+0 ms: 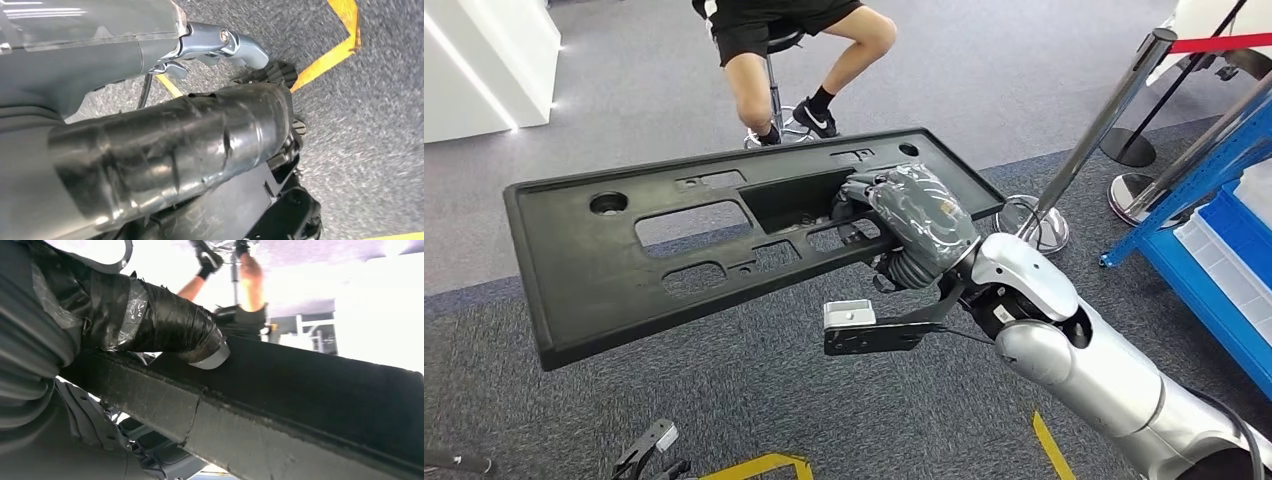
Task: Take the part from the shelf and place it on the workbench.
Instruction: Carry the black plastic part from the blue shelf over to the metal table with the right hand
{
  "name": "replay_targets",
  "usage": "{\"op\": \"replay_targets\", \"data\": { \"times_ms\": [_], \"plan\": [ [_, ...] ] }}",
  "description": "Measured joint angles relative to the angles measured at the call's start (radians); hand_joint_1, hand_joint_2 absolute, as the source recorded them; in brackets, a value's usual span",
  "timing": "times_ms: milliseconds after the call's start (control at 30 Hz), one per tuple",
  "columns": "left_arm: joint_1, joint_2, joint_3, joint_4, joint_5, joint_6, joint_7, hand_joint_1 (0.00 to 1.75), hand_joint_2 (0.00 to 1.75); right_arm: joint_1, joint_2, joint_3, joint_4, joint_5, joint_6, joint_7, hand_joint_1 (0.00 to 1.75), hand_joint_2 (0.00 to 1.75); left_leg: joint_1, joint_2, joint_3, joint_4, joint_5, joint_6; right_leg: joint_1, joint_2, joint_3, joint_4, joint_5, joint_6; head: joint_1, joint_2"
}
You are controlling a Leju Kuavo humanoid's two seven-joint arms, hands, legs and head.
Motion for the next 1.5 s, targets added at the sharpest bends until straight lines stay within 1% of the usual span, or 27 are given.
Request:
{"op": "replay_targets", "data": {
  "times_ms": [67, 100, 133, 167, 233, 300, 367, 433, 500, 600, 667, 700, 767, 833, 867, 967, 1033, 1100, 1133, 1167, 1200, 1267, 1300, 1333, 1400, 1467, 1500],
  "plan": [
    [-0.005, 0.000, 0.010, 0.013, 0.002, -0.004, -0.012, 0.00, 0.00, -0.005, 0.010, 0.005, 0.010, 0.002, 0.000, -0.004, 1.75, 1.75, -0.001, -0.020, -0.002, -0.001, 0.003, 0.009, 0.001, 0.050, -0.053, 0.119, -0.067, -0.003, 0.000, 0.000],
    [-0.008, 0.001, 0.013, 0.021, 0.002, -0.005, -0.016, 0.00, 0.00, -0.006, 0.016, 0.009, 0.016, 0.003, 0.001, -0.006, 1.75, 1.75, -0.003, -0.032, -0.003, -0.001, 0.005, 0.011, 0.004, 0.059, -0.085, 0.185, -0.093, -0.006, 0.000, 0.000],
    [-0.009, 0.001, 0.016, 0.029, 0.001, -0.006, -0.021, 0.00, 0.00, -0.006, 0.022, 0.014, 0.022, 0.005, 0.001, -0.008, 1.75, 1.75, -0.006, -0.045, -0.004, -0.001, 0.005, 0.013, 0.006, 0.064, -0.108, 0.231, -0.103, -0.010, 0.000, 0.000],
    [-0.010, 0.001, 0.019, 0.036, 0.000, -0.006, -0.024, 0.00, 0.00, -0.006, 0.028, 0.020, 0.027, 0.007, 0.001, -0.009, 1.75, 1.75, -0.009, -0.059, -0.004, 0.000, 0.006, 0.014, 0.009, 0.066, -0.116, 0.242, -0.093, -0.015, 0.000, 0.000],
    [-0.010, 0.001, 0.025, 0.050, -0.002, -0.006, -0.030, 0.00, 0.00, -0.007, 0.039, 0.028, 0.035, 0.011, 0.001, -0.012, 1.75, 1.75, -0.014, -0.087, -0.002, 0.001, 0.007, 0.015, 0.015, 0.079, -0.078, 0.152, -0.024, -0.031, 0.000, 0.000],
    [-0.012, -0.001, 0.029, 0.061, -0.002, -0.006, -0.034, 0.00, 0.00, -0.010, 0.047, 0.033, 0.041, 0.016, 0.000, -0.013, 1.75, 1.75, -0.014, -0.112, -0.004, 0.002, 0.009, 0.012, 0.018, 0.127, -0.024, 0.028, 0.033, -0.050, -0.001, 0.000],
    [-0.015, -0.002, 0.031, 0.071, -0.002, -0.006, -0.038, 0.00, 0.00, -0.013, 0.056, 0.037, 0.046, 0.019, -0.001, -0.014, 1.75, 1.75, -0.007, -0.133, -0.013, 0.003, 0.016, 0.003, 0.021, 0.154, -0.004, -0.024, 0.045, -0.056, -0.002, 0.000],
    [-0.015, 0.000, 0.032, 0.085, -0.004, -0.008, -0.046, 0.00, 0.00, -0.015, 0.065, 0.043, 0.050, 0.022, -0.001, -0.014, 1.75, 1.75, -0.003, -0.155, -0.020, 0.001, 0.022, -0.009, 0.021, 0.133, 0.002, -0.040, 0.050, -0.056, -0.001, 0.000],
    [-0.012, 0.001, 0.032, 0.098, -0.009, -0.011, -0.054, 0.00, 0.00, -0.017, 0.076, 0.046, 0.055, 0.025, -0.002, -0.014, 1.75, 1.75, -0.008, -0.124, -0.033, 0.024, 0.005, -0.019, 0.016, 0.107, 0.013, -0.058, 0.058, -0.060, -0.003, 0.000],
    [-0.022, 0.002, 0.032, 0.107, -0.013, -0.014, -0.058, 0.00, 0.00, -0.021, 0.085, 0.050, 0.060, 0.028, -0.003, -0.017, 1.75, 1.75, -0.007, -0.033, -0.108, 0.185, -0.079, -0.032, 0.019, 0.061, 0.019, -0.068, 0.062, -0.066, -0.007, 0.000],
    [-0.026, 0.002, 0.032, 0.112, -0.013, -0.014, -0.059, 0.00, 0.00, -0.020, 0.086, 0.054, 0.065, 0.028, -0.003, -0.017, 1.75, 1.75, 0.001, -0.016, -0.144, 0.262, -0.100, -0.040, 0.020, 0.030, 0.019, -0.066, 0.059, -0.064, -0.006, 0.000],
    [-0.025, 0.002, 0.032, 0.114, -0.013, -0.014, -0.059, 0.00, 0.00, -0.020, 0.087, 0.056, 0.068, 0.028, -0.003, -0.017, 1.75, 1.75, 0.005, -0.011, -0.134, 0.248, -0.085, -0.044, 0.019, 0.016, 0.018, -0.064, 0.057, -0.062, -0.007, 0.000],
    [-0.025, 0.003, 0.032, 0.117, -0.013, -0.014, -0.059, 0.00, 0.00, -0.021, 0.091, 0.057, 0.070, 0.029, -0.003, -0.017, 1.75, 1.75, 0.010, 0.016, -0.062, 0.121, -0.031, -0.049, 0.016, -0.009, 0.019, -0.056, 0.049, -0.053, -0.006, 0.000],
    [-0.027, 0.003, 0.032, 0.118, -0.013, -0.014, -0.059, 0.00, 0.00, -0.024, 0.093, 0.057, 0.071, 0.029, -0.003, -0.017, 1.75, 1.75, 0.006, 0.044, -0.007, 0.017, -0.002, -0.042, 0.020, -0.030, 0.019, -0.048, 0.041, -0.043, -0.006, 0.000],
    [-0.028, 0.003, 0.032, 0.119, -0.013, -0.014, -0.060, 0.00, 0.00, -0.025, 0.093, 0.057, 0.071, 0.029, -0.003, -0.017, 1.75, 1.75, 0.002, 0.049, -0.001, 0.003, -0.003, -0.035, 0.023, -0.038, 0.019, -0.046, 0.038, -0.038, -0.006, 0.000],
    [-0.023, 0.003, 0.032, 0.125, -0.013, -0.015, -0.060, 0.00, 0.00, -0.026, 0.095, 0.057, 0.073, 0.029, -0.003, -0.017, 1.75, 1.75, -0.001, 0.019, -0.005, 0.002, 0.002, -0.015, 0.022, -0.052, 0.021, -0.043, 0.031, -0.025, -0.005, 0.000],
    [-0.023, 0.003, 0.032, 0.129, -0.013, -0.018, -0.064, 0.00, 0.00, -0.027, 0.096, 0.057, 0.074, 0.029, -0.003, -0.018, 1.75, 1.75, 0.002, 0.000, -0.003, -0.004, 0.006, -0.002, 0.015, -0.006, 0.001, 0.008, -0.006, -0.018, -0.005, 0.000],
    [-0.027, 0.003, 0.032, 0.131, -0.013, -0.020, -0.069, 0.00, 0.00, -0.024, 0.097, 0.057, 0.077, 0.029, -0.003, -0.019, 1.75, 1.75, 0.000, -0.021, -0.004, -0.006, 0.009, 0.007, 0.013, 0.050, -0.059, 0.135, -0.072, -0.018, -0.005, 0.000],
    [-0.029, 0.004, 0.032, 0.133, -0.013, -0.020, -0.071, 0.00, 0.00, -0.021, 0.097, 0.057, 0.080, 0.029, -0.003, -0.020, 1.75, 1.75, -0.002, -0.034, -0.005, -0.006, 0.010, 0.009, 0.014, 0.062, -0.092, 0.202, -0.097, -0.020, -0.005, 0.000],
    [-0.029, 0.003, 0.032, 0.134, -0.014, -0.020, -0.072, 0.00, 0.00, -0.018, 0.097, 0.057, 0.083, 0.030, -0.003, -0.022, 1.75, 1.75, -0.004, -0.047, -0.006, -0.005, 0.011, 0.010, 0.014, 0.067, -0.115, 0.243, -0.104, -0.022, -0.005, 0.000],
    [-0.028, 0.003, 0.032, 0.136, -0.014, -0.021, -0.073, 0.00, 0.00, -0.015, 0.097, 0.057, 0.087, 0.031, -0.003, -0.024, 1.75, 1.75, -0.006, -0.061, -0.007, -0.004, 0.011, 0.011, 0.015, 0.069, -0.121, 0.247, -0.091, -0.025, -0.005, 0.000],
    [-0.027, 0.003, 0.032, 0.140, -0.016, -0.020, -0.074, 0.00, 0.00, -0.013, 0.097, 0.058, 0.090, 0.033, -0.004, -0.029, 1.75, 1.75, -0.008, -0.089, -0.006, -0.001, 0.012, 0.011, 0.017, 0.083, -0.079, 0.148, -0.020, -0.035, -0.005, 0.000],
    [-0.027, 0.002, 0.032, 0.141, -0.016, -0.020, -0.074, 0.00, 0.00, -0.014, 0.097, 0.058, 0.092, 0.034, -0.004, -0.031, 1.75, 1.75, -0.009, -0.102, -0.008, 0.001, 0.012, 0.010, 0.017, 0.108, -0.048, 0.079, 0.012, -0.040, -0.005, 0.000],
    [-0.029, 0.002, 0.032, 0.142, -0.016, -0.019, -0.075, 0.00, 0.00, -0.014, 0.098, 0.058, 0.092, 0.035, -0.005, -0.032, 1.75, 1.75, -0.009, -0.115, -0.010, 0.003, 0.014, 0.007, 0.017, 0.130, -0.023, 0.023, 0.033, -0.042, -0.005, 0.000],
    [-0.030, 0.000, 0.032, 0.142, -0.017, -0.019, -0.076, 0.00, 0.00, -0.014, 0.099, 0.058, 0.096, 0.035, -0.005, -0.034, 1.75, 1.75, -0.005, -0.138, -0.019, 0.004, 0.020, -0.003, 0.019, 0.154, -0.004, -0.026, 0.040, -0.043, -0.005, 0.000],
    [-0.026, -0.001, 0.032, 0.146, -0.016, -0.022, -0.077, 0.00, 0.00, -0.016, 0.103, 0.059, 0.099, 0.036, -0.005, -0.036, 1.75, 1.75, -0.001, -0.154, -0.026, 0.002, 0.025, -0.014, 0.019, 0.128, 0.002, -0.038, 0.045, -0.046, -0.005, 0.000],
    [-0.023, -0.001, 0.032, 0.148, -0.016, -0.026, -0.078, 0.00, 0.00, -0.017, 0.107, 0.061, 0.100, 0.037, -0.005, -0.037, 1.75, 1.75, -0.003, -0.136, -0.032, 0.011, 0.019, -0.018, 0.017, 0.115, 0.008, -0.046, 0.050, -0.050, -0.007, 0.000]
  ]
}}
